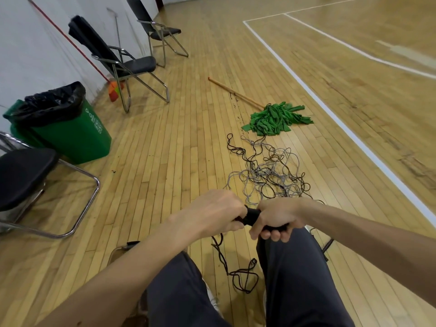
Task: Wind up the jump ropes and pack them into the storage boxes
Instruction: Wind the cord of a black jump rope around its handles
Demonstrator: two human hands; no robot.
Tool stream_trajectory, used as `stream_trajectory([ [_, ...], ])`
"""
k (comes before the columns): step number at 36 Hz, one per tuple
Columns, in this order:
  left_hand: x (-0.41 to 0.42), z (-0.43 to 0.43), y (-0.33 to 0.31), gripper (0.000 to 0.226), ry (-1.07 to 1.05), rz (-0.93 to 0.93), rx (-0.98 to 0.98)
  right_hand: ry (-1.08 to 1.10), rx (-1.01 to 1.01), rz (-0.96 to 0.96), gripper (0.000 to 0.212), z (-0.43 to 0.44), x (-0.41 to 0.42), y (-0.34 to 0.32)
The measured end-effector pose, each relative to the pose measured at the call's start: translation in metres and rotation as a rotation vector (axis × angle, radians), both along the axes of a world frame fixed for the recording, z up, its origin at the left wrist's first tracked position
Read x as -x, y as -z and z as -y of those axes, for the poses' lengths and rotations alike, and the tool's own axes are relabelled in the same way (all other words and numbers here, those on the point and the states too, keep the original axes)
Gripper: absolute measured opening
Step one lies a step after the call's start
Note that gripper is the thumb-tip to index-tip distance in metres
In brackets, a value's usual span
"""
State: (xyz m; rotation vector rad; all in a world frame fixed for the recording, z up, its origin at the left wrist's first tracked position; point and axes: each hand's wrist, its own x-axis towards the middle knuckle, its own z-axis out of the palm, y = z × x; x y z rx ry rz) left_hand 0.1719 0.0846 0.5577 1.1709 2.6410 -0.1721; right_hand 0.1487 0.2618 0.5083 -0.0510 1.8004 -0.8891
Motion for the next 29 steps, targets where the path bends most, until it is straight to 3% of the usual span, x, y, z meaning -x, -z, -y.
stream_trajectory([
  [7, 0.006, 0.000, -0.012, 0.038, -0.058, 0.038, -0.064, -0.235, -0.094, 0.003, 0.019, 0.008, -0.007, -0.016],
  [13, 0.007, 0.005, -0.015, 0.049, -0.197, 0.187, -0.196, -0.358, -0.116, -0.004, 0.025, 0.012, -0.014, -0.021],
  [19, 0.006, 0.007, -0.019, 0.045, -0.297, 0.363, -0.319, -0.439, -0.090, -0.023, 0.029, 0.012, -0.023, -0.028],
  [25, 0.006, 0.007, -0.017, 0.048, -0.265, 0.435, -0.270, -0.549, -0.125, -0.104, 0.029, 0.013, -0.031, -0.036],
  [29, 0.006, 0.010, -0.015, 0.050, -0.276, 0.538, -0.352, -0.586, -0.115, -0.165, 0.032, 0.012, -0.037, -0.046],
])
